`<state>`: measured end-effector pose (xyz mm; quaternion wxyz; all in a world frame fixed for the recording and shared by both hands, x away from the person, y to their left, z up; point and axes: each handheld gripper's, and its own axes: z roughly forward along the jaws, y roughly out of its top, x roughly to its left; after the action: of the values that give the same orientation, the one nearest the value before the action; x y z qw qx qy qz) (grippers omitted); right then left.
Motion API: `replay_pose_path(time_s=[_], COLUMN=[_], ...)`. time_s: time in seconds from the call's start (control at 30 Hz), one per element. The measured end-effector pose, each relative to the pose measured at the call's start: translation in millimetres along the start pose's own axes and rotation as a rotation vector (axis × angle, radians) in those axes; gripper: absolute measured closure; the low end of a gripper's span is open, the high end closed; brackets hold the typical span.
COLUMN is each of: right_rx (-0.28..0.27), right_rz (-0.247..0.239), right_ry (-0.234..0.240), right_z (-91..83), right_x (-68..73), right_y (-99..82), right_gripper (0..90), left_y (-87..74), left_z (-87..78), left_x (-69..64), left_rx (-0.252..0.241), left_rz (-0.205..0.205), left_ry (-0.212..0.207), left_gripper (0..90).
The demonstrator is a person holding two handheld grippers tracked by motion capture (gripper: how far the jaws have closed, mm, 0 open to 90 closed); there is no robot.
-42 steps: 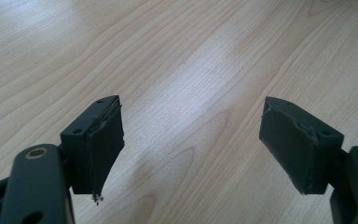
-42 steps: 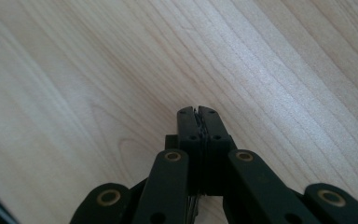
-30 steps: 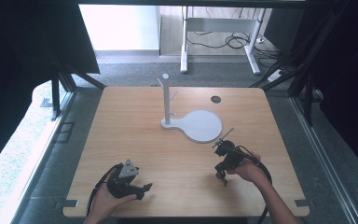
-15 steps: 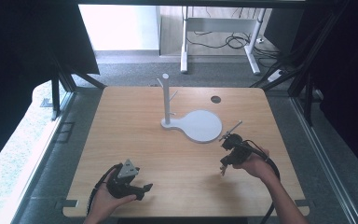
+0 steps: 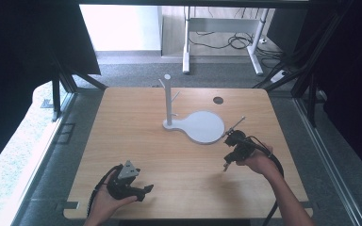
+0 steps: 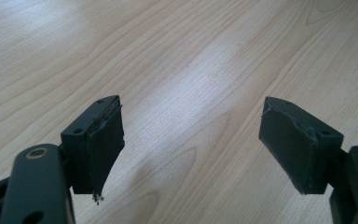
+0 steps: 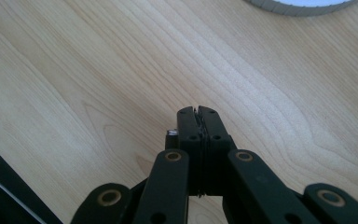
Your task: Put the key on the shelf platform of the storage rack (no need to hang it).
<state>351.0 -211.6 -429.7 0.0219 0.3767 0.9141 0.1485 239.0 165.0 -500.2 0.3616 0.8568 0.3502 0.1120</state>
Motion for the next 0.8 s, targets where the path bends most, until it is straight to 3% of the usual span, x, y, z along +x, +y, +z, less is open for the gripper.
replay_pose_path(time_s=[0.8], right_rx=[0.018], right_rz=[0.008], right_ry=[-0.015], right_z=[-3.9], right_x=[-4.5], right_y=[28.6], right_gripper=[89.6], left_y=[0.7], left_z=[-2.5], left_x=[-0.9], left_rx=[-0.006], left_rz=[0.001], left_ry=[-0.001], left_gripper=[22.2])
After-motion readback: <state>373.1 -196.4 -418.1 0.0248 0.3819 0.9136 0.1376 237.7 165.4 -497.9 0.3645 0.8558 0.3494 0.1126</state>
